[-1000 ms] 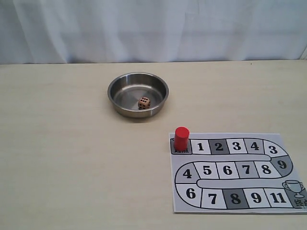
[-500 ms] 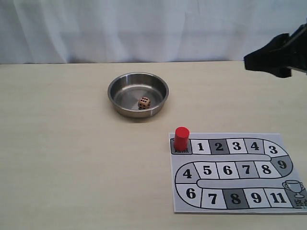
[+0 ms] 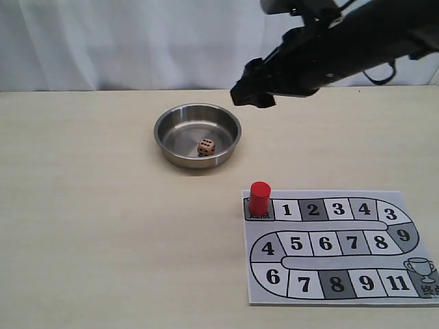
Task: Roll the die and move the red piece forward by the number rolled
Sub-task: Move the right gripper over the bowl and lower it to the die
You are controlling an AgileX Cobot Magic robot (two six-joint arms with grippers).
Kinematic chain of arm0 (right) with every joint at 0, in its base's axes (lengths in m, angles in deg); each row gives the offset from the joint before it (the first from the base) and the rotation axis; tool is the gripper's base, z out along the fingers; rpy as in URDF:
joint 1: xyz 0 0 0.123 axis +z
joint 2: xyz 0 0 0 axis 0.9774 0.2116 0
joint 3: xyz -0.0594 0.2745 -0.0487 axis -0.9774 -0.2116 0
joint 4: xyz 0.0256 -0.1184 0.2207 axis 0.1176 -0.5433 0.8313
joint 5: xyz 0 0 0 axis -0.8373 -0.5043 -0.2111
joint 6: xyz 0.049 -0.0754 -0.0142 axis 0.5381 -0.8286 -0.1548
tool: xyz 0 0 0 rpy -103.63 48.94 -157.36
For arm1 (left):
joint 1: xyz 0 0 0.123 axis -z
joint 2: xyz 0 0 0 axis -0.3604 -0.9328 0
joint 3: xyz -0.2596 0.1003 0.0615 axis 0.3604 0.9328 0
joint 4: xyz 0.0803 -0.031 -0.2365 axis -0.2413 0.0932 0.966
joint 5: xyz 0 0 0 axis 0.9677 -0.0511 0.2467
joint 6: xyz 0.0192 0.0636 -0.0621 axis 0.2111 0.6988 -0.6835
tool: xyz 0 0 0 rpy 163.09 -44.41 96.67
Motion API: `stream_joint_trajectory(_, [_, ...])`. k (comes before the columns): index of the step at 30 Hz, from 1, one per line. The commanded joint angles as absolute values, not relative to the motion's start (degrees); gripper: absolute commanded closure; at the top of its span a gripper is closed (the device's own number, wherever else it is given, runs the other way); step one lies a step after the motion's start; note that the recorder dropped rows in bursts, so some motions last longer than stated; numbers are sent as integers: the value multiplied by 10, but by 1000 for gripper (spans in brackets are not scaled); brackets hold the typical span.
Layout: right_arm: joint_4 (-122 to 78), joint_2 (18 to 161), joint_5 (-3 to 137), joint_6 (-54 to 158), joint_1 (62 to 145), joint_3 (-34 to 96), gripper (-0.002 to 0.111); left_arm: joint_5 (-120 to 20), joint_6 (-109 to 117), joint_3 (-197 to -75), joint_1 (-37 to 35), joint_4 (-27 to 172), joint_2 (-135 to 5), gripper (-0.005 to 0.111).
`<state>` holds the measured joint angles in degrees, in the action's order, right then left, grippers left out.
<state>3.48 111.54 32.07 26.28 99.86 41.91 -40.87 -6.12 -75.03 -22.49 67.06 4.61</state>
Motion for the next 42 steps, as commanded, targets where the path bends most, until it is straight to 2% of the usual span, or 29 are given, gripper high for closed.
stream_joint_trajectory(1, [-92, 1190, 304, 385, 1038, 500, 41, -416, -62, -753, -225, 671, 47, 107])
stream_joint_trajectory(7, [-162, 1292, 270, 475, 1068, 613, 41, -415, -62, -753, -225, 671, 47, 107])
stream_joint_trajectory(14, [-169, 1399, 293, 479, 1072, 708, 41, -415, -62, -753, -225, 671, 47, 107])
stream_joint_trajectory(19, [-168, 1441, 375, 479, 1072, 712, 41, -415, -62, -753, -225, 671, 47, 107])
stream_joint_trajectory(42, [-175, 1518, 406, 556, 1052, 712, 41, -416, -62, -753, -225, 671, 47, 107])
